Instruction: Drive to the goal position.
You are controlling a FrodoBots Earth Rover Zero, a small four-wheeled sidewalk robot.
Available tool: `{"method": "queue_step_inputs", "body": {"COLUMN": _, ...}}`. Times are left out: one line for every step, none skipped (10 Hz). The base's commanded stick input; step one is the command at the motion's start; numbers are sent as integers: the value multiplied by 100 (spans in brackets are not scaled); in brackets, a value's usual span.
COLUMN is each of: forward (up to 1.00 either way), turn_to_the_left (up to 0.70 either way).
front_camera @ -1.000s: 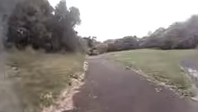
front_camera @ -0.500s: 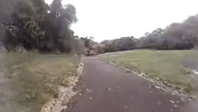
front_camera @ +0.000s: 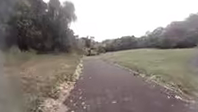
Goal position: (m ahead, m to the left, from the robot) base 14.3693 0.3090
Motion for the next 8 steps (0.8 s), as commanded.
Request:
{"method": "queue_step_inputs", "body": {"forward": 100, "turn_to_the_left": 0}}
{"method": "queue_step_inputs", "body": {"forward": 100, "turn_to_the_left": 0}}
{"method": "queue_step_inputs", "body": {"forward": 100, "turn_to_the_left": 0}}
{"method": "queue_step_inputs", "body": {"forward": 100, "turn_to_the_left": 0}}
{"method": "queue_step_inputs", "body": {"forward": 100, "turn_to_the_left": 0}}
{"method": "queue_step_inputs", "body": {"forward": 100, "turn_to_the_left": 0}}
{"method": "queue_step_inputs", "body": {"forward": 100, "turn_to_the_left": 0}}
{"method": "queue_step_inputs", "body": {"forward": 100, "turn_to_the_left": 0}}
